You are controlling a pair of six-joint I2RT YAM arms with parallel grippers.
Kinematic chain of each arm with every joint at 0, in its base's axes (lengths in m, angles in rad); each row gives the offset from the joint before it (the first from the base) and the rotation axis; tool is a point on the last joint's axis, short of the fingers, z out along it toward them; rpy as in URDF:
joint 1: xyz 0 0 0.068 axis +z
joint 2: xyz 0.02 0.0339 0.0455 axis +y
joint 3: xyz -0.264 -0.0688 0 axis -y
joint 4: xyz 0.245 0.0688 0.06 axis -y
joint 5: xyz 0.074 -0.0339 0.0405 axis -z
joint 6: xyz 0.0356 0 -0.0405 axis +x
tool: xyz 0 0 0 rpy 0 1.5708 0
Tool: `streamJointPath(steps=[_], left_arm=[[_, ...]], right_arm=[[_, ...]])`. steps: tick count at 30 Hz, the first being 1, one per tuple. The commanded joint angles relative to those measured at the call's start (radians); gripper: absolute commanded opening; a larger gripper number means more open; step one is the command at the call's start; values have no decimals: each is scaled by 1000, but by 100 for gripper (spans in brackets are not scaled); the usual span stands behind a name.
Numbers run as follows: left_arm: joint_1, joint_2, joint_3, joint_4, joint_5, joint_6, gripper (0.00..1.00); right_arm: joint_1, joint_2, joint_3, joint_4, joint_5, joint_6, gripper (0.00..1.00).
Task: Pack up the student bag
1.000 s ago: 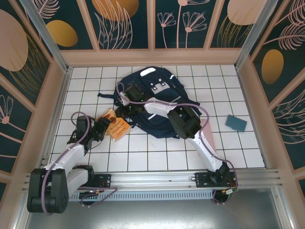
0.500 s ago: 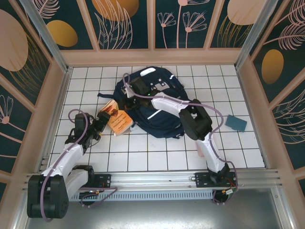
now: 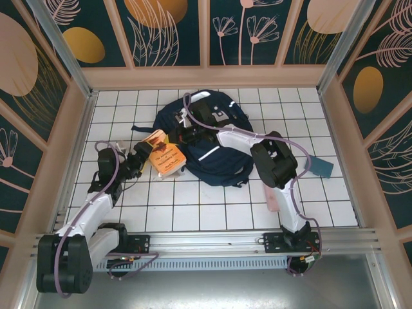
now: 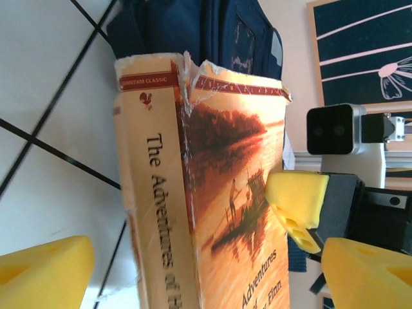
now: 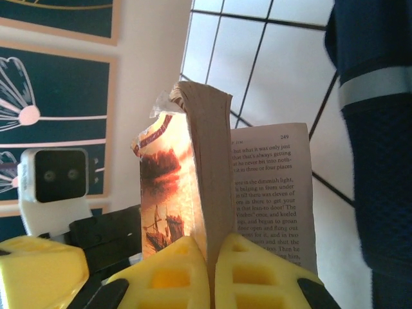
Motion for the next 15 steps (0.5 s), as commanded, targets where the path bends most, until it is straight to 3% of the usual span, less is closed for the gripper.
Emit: streamJointPath(steps=[1, 8, 11, 15], left_arm=[[0, 29, 25, 112, 69, -40, 85], [0, 39, 63, 106, 61, -52, 40], [-2, 36, 105, -3, 15, -31, 21], [-2, 8, 183, -168, -72, 26, 18]], right_arm=[[-8, -83, -13, 138, -98, 71, 0], [-12, -91, -25, 110, -79, 52, 0], [-19, -113, -32, 73, -58, 24, 18], [-36, -213, -109, 19, 48, -42, 59]])
